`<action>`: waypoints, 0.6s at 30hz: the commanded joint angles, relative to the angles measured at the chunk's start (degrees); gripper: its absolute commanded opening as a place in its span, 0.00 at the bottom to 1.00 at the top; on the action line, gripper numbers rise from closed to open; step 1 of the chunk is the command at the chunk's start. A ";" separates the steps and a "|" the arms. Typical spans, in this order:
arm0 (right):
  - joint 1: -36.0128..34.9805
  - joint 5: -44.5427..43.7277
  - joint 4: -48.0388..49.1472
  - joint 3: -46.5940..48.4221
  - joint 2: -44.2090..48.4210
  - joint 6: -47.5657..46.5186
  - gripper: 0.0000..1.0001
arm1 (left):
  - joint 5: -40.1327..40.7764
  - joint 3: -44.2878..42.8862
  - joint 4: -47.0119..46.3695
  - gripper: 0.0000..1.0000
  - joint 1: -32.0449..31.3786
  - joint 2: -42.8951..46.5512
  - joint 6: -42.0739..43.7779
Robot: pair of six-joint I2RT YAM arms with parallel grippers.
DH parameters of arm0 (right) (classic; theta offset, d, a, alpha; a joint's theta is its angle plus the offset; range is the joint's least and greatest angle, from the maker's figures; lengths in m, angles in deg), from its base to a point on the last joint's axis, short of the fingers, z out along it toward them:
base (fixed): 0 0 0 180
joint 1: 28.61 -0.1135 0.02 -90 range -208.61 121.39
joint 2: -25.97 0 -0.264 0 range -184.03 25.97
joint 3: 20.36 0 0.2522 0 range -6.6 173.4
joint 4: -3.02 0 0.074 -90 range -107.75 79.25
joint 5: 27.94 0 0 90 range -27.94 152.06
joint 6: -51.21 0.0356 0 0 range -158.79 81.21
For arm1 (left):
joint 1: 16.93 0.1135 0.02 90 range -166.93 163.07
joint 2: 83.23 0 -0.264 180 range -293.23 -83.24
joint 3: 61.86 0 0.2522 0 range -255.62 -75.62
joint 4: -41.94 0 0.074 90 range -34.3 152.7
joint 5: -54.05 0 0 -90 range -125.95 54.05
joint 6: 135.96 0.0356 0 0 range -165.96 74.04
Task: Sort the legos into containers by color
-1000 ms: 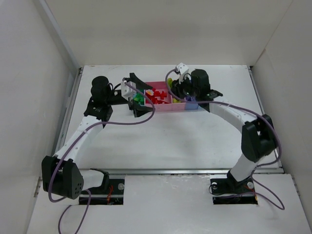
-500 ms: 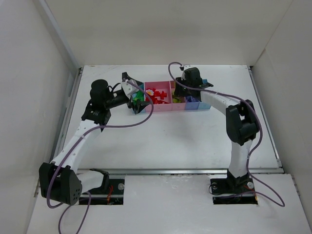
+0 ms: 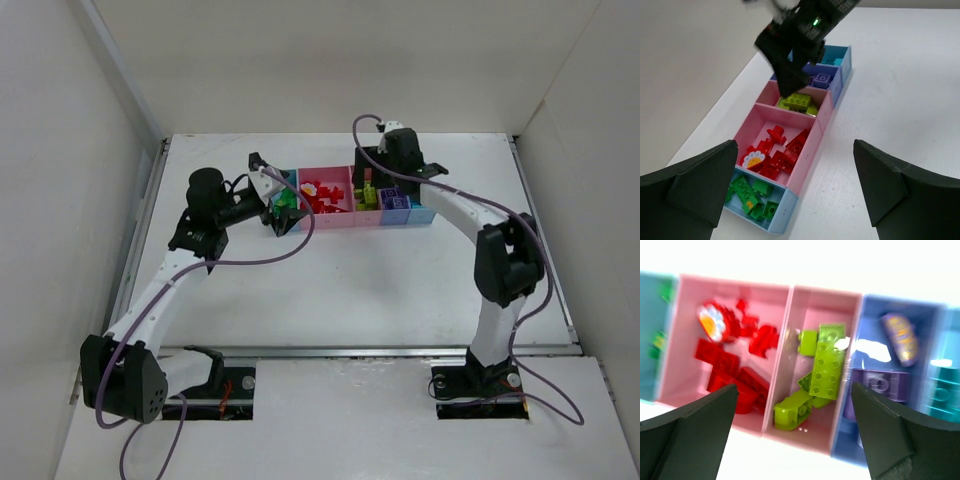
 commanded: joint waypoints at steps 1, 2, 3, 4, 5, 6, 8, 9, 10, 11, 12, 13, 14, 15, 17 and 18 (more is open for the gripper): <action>2.10 -3.63 2.70 -0.15 10.42 0.25 1.00 | 5.99 1.59 -3.84 1.00 0.17 3.28 -2.34; 4.63 -6.77 2.71 -0.77 12.09 1.47 1.00 | 9.08 2.12 -4.54 1.00 0.17 3.28 -3.57; 6.48 -7.84 2.71 -2.25 15.32 2.70 1.00 | 12.85 2.73 -5.33 1.00 0.17 3.89 -4.97; 8.59 -8.64 2.18 -3.22 16.83 4.46 1.00 | 22.03 4.13 -6.56 1.00 0.17 3.90 -7.16; 10.79 -10.56 2.18 -4.45 18.33 5.17 1.00 | 27.43 4.93 -7.26 1.00 0.17 4.59 -8.14; 15.51 -11.62 1.48 -6.64 19.56 6.22 1.00 | 33.31 5.81 -8.05 1.00 0.17 4.60 -9.19; 20.89 -12.34 -0.27 -7.97 22.12 7.64 1.00 | 50.54 8.88 -11.22 1.00 0.78 4.60 -12.97; 26.40 -12.34 -3.24 -7.98 22.12 8.77 1.00 | 54.95 10.02 -12.18 1.00 1.66 4.60 -14.46; 29.24 -12.34 -5.10 -7.98 22.73 9.65 1.00 | 58.99 11.08 -12.80 1.00 2.71 4.60 -16.22; 32.05 -12.34 -6.94 -7.98 22.74 11.40 1.00 | 66.17 13.61 -14.03 1.00 4.98 4.60 -18.06; 34.51 -13.12 -8.44 -7.98 22.74 12.29 1.00 | 68.50 15.03 -14.04 1.00 6.31 4.60 -21.04; 38.80 -13.13 -9.50 -9.72 23.35 12.30 1.00 | 69.57 16.44 -14.56 1.00 7.71 4.60 -21.94; 40.41 -13.65 -9.51 -10.87 24.74 12.30 1.00 | 69.58 18.98 -14.57 1.00 9.03 4.60 -21.95; 41.38 -13.65 -8.47 -12.27 25.80 12.30 1.00 | 69.58 20.13 -14.57 1.00 10.96 5.30 -21.95; 42.01 -15.14 -4.96 -15.95 29.22 11.68 1.00 | 69.58 22.07 -14.57 1.00 12.38 5.83 -21.95; 42.01 -15.15 -3.90 -16.93 30.20 10.72 1.00 | 69.58 23.56 -15.18 1.00 13.52 5.83 -21.95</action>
